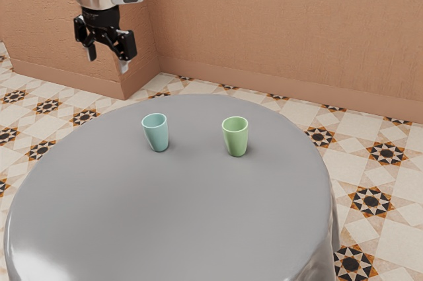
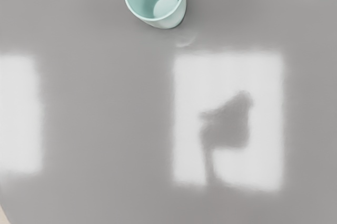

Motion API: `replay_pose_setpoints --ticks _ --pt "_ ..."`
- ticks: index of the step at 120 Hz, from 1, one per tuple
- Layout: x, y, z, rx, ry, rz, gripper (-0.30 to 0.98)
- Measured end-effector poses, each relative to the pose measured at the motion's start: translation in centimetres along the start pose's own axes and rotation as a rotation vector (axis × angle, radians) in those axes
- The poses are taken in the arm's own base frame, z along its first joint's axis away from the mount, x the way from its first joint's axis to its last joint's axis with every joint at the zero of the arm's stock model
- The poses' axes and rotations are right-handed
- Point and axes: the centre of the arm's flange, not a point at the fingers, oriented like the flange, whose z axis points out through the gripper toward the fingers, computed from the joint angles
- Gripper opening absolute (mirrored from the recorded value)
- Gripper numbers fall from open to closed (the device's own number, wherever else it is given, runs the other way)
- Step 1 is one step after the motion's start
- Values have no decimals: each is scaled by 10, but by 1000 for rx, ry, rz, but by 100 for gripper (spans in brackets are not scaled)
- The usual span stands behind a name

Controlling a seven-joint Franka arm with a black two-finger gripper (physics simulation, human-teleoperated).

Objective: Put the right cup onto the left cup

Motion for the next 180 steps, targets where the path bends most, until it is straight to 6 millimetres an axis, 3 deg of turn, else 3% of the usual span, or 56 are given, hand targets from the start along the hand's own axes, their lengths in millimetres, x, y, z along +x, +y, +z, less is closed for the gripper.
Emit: replay_pose_setpoints --ticks 19,36,83,131,144,167,180 --pt "8 9 6 -1 9 15 69" --pt "48 49 27 -23 17 72 69" --pt "79 132 72 -35 29 69 69" --pt "118 162 158 -60 18 -93 69" --pt "130 172 164 -84 42 -122 69" --pt "147 209 163 -123 86 -140 69" --pt "156 221 178 -137 85 -156 69"
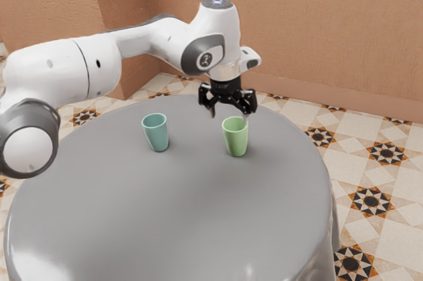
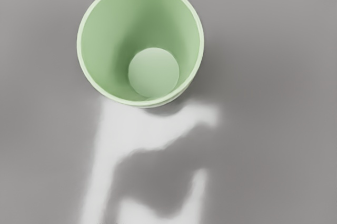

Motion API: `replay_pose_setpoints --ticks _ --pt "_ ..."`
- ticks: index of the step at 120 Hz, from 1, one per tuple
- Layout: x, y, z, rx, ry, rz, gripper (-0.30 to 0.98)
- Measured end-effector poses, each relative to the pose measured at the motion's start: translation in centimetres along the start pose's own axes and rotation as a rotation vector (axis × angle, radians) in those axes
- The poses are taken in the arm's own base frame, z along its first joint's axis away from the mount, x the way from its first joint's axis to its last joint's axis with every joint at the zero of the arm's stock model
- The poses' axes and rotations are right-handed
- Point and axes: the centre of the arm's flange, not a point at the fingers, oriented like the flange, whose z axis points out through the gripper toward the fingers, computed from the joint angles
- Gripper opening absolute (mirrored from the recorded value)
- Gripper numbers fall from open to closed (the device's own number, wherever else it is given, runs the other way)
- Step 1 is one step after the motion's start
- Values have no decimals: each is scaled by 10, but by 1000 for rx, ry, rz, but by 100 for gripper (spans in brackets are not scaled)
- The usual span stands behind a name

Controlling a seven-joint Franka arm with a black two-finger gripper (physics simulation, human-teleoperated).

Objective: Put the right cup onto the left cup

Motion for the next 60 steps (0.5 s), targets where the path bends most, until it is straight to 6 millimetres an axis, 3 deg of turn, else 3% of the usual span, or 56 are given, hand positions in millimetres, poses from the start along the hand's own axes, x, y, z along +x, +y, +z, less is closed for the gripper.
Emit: replay_pose_setpoints --ticks 20,43,60 --pt "13 3 30 2 2 -28 69" --pt "29 2 37 11 45 -43 69" --pt "40 -10 58 13 54 -50 69"
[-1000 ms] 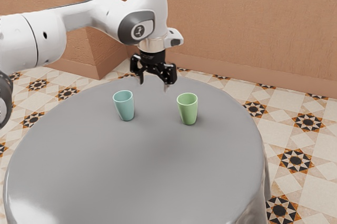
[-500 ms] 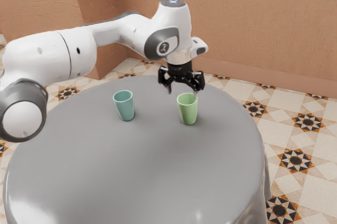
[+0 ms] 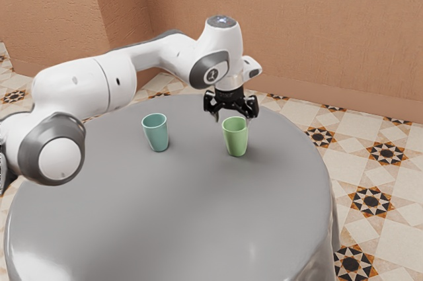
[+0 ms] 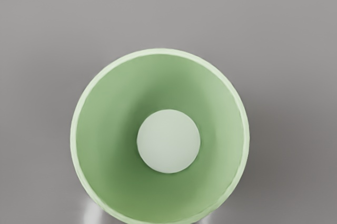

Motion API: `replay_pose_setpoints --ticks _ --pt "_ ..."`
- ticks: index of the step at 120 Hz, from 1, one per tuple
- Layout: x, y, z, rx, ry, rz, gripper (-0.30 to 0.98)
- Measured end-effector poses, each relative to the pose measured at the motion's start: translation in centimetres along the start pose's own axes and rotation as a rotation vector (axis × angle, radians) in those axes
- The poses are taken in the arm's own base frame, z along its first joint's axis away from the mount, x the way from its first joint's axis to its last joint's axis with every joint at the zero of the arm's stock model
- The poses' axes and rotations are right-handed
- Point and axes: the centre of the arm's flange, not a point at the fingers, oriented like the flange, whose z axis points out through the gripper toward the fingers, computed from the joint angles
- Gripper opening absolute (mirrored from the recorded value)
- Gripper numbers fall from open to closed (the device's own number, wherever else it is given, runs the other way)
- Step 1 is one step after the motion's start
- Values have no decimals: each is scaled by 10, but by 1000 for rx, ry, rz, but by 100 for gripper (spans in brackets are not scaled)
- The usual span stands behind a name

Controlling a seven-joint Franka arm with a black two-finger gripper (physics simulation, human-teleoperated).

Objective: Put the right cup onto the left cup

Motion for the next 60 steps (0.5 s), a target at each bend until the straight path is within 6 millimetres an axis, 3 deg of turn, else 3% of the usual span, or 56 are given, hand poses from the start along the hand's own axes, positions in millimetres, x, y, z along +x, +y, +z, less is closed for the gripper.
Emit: replay_pose_setpoints --ticks 60 --pt "11 15 17 -46 60 49 69"
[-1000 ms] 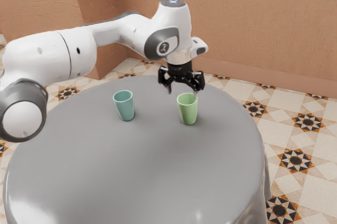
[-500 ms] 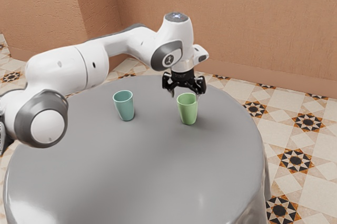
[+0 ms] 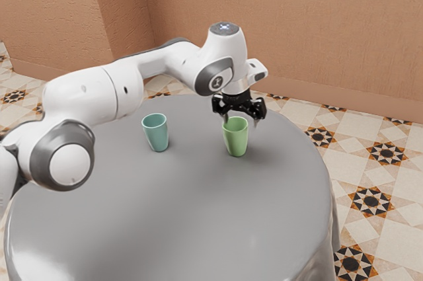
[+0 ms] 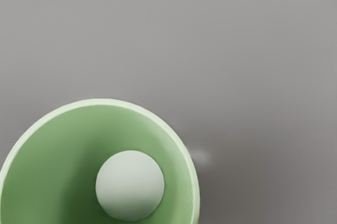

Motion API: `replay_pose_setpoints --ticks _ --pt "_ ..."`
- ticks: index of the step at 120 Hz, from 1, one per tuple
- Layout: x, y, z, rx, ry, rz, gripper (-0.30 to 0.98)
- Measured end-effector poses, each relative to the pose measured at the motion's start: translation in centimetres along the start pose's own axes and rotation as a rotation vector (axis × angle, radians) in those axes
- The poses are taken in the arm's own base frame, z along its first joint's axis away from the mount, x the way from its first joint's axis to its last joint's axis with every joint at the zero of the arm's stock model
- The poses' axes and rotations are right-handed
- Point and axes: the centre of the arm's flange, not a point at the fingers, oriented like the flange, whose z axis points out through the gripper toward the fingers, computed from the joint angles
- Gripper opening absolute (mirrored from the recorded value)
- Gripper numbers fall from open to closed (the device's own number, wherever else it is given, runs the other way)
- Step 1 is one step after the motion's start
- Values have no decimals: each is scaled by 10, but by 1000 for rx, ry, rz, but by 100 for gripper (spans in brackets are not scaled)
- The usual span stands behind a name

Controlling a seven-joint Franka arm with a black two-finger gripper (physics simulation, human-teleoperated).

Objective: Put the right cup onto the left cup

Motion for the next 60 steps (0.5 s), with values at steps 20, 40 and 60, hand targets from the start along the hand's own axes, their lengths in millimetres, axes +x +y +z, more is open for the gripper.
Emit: replay_pose_setpoints --ticks 20,40,60 --pt "-1 5 12 1 9 26 69" --pt "0 4 26 5 14 41 69" --pt "1 4 28 5 21 54 68"
